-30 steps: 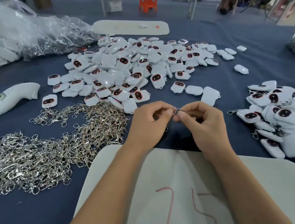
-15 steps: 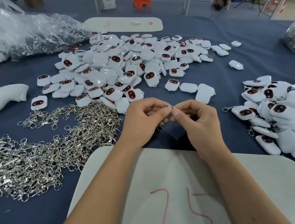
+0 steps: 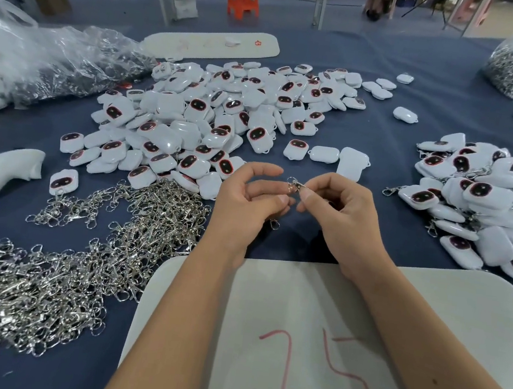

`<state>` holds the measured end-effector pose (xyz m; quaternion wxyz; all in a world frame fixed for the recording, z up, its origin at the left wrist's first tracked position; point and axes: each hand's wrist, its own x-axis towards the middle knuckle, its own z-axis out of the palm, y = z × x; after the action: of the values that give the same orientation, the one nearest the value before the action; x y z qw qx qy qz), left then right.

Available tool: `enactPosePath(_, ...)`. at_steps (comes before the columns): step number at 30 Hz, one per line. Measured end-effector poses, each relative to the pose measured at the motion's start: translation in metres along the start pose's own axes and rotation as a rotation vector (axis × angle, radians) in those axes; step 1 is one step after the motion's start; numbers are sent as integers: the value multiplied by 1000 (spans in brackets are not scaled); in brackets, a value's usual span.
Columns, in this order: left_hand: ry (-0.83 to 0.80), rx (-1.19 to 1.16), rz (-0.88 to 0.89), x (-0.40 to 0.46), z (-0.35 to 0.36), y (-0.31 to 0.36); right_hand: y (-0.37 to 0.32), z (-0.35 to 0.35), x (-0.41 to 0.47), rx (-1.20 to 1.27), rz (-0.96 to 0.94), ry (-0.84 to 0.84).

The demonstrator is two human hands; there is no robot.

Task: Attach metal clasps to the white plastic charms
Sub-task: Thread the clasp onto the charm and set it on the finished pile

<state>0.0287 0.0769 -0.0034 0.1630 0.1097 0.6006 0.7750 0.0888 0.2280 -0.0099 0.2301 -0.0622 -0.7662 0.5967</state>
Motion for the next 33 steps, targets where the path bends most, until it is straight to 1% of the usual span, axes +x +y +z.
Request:
enactPosePath(2, -38, 39, -2, 0, 1, 0, -1, 0, 0, -12, -7, -20)
enactPosePath(4, -58, 78, 31, -1, 4, 0, 0, 0, -1, -10, -8, -29)
enactPosePath(6, -10, 80, 65, -1, 5, 0, 1, 0, 0, -8, -1, -19)
enactPosePath(9, 93, 49, 66, 2, 3, 0, 4, 0, 1, -9, 24, 10)
enactPosePath(13, 123, 49, 59, 4, 3, 0, 4, 1, 1, -44, 42, 30)
enactPosePath(15, 147, 102, 105, 4, 4, 0, 3, 2, 0, -113, 17, 89)
enactPosePath(17, 165, 234, 192, 4, 4, -1, 1, 2, -2, -190, -40, 132)
enactPosePath(19, 164, 363, 266, 4, 4, -3, -2, 3, -4, -229, -97, 131)
enactPosePath(22, 168, 429, 320, 0, 8, -4, -5, 6, -5, -284, -157, 103)
enactPosePath(25, 179, 430, 342, -1, 9, -4, -5, 5, -5, -253, -116, 82)
enactPosePath(30, 131, 422, 346, -2, 9, -1, -6, 1, -3, -144, -60, 65)
enactPosePath(33, 93, 450, 318, -2, 8, 1, -5, 2, -3, -170, -63, 70)
